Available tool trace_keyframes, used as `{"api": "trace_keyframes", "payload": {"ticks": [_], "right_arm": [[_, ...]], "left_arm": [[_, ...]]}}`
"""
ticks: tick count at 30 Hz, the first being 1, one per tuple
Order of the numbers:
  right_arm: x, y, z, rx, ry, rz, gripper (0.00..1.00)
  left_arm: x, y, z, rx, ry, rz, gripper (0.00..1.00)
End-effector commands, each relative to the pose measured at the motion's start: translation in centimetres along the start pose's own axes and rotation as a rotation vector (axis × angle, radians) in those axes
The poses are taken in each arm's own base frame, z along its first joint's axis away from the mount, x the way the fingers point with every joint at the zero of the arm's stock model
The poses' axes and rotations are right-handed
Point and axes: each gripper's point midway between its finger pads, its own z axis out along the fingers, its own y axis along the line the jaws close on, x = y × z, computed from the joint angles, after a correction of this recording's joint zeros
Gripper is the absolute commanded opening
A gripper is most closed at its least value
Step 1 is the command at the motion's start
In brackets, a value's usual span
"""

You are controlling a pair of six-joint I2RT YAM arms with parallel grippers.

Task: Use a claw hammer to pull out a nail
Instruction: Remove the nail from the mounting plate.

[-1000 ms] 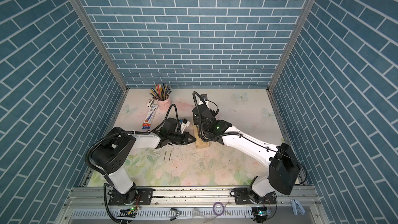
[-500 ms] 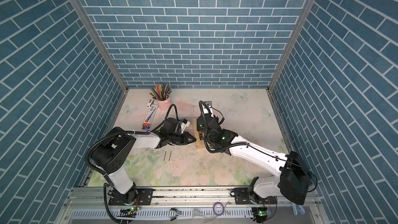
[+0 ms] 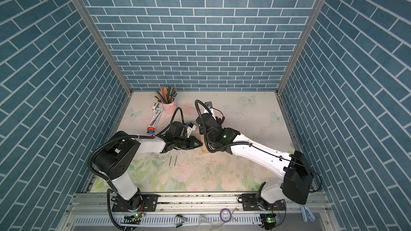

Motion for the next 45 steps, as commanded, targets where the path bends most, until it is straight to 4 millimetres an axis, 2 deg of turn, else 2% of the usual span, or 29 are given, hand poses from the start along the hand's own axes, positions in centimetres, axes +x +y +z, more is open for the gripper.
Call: {"api": "trace_keyframes", "payload": {"ticks": [1, 19, 33, 40, 45], "right_arm": [[2.0, -0.9, 0.0, 0.029, 0.118, -0.026, 0.00], [1.2, -0.6, 0.8, 0.011, 0.297, -0.086, 0.00], [0.0, 1.3, 2.5, -0.014, 0.392, -0.162, 0.00], [-1.3, 1.5, 2.9, -0.088, 0.406, -0.120, 0.00], [-4.2, 1.0, 3.8, -0.114, 0.336, -0.091, 0.00]], "left_arm": [[4.1, 6.8, 0.2, -0.253, 0.082, -0.117, 0.15], [4.0, 6.8, 0.4, -0.253, 0.094, -0.102, 0.15], [3.6, 6.8, 0.1, -0.277, 0.095, -0.076, 0.15], [3.7, 6.8, 0.1, -0.284, 0.108, -0.064, 0.15], [3.0, 6.5, -0.1, -0.292, 0.100, -0.050, 0.15]]}}
